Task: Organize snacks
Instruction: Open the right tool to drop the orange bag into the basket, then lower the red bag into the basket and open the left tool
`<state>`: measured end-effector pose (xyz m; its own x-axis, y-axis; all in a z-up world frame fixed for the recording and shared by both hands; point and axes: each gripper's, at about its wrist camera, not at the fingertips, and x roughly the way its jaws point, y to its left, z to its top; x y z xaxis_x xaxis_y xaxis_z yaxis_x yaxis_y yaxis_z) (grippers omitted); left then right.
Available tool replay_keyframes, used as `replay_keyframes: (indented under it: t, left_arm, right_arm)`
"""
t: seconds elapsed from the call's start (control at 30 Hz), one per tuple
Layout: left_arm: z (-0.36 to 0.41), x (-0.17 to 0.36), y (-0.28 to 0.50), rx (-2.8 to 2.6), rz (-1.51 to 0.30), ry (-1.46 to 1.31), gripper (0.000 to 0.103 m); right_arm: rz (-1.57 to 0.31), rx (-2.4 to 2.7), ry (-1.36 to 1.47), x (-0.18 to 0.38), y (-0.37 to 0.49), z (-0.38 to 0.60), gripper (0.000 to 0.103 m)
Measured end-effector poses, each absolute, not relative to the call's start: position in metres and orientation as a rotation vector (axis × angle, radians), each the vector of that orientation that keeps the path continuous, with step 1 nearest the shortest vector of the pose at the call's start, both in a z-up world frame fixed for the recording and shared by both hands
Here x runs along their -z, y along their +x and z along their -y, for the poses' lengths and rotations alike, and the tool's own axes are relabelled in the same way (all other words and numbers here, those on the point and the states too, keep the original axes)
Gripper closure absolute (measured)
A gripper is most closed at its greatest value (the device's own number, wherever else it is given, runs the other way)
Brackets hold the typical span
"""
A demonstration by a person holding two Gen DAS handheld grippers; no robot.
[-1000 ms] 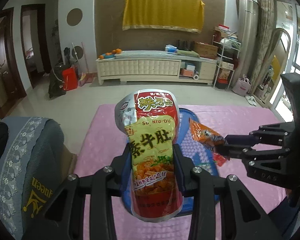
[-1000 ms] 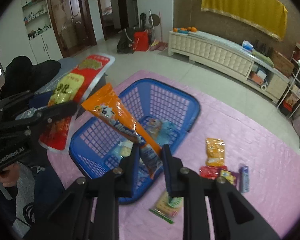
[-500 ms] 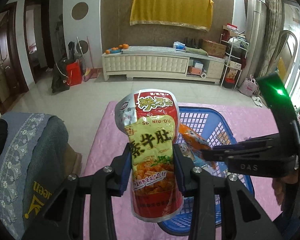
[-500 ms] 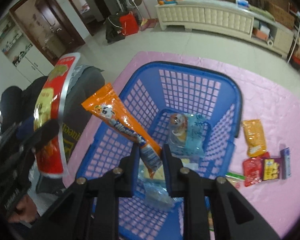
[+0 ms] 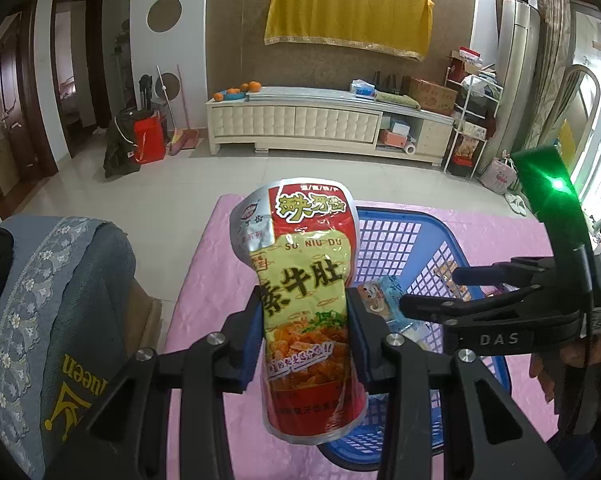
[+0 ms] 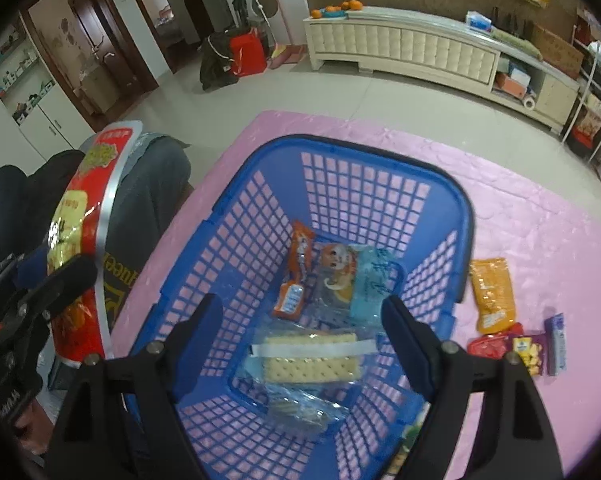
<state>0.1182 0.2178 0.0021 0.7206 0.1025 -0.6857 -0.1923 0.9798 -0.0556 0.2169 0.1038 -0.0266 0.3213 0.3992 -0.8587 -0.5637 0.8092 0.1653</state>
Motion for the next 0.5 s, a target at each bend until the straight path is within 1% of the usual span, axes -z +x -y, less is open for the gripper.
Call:
replay_keyframes:
  t: [0.27,0.37,0.5]
  left_arm:
    - [-0.205,-0.011,0.117,-0.151,-0.753,-0.102,0.067]
    - [-0.199,-0.014,0.116,-0.143,-0.753,-0.092,0.067]
    - [-0.192,-0.017,0.119,-0.130,-0.758,-0.086,0.067]
  right_arm:
    - [-1.007,-0.618,-0.201,0.012,0.208,-0.082,0.015]
    - [-0.993,-0.606,-0.191,0.009,0.205,-0.072,0.008]
    - [-0.970,-0.575,-0.184,0.003,0.204,-0.056,0.001]
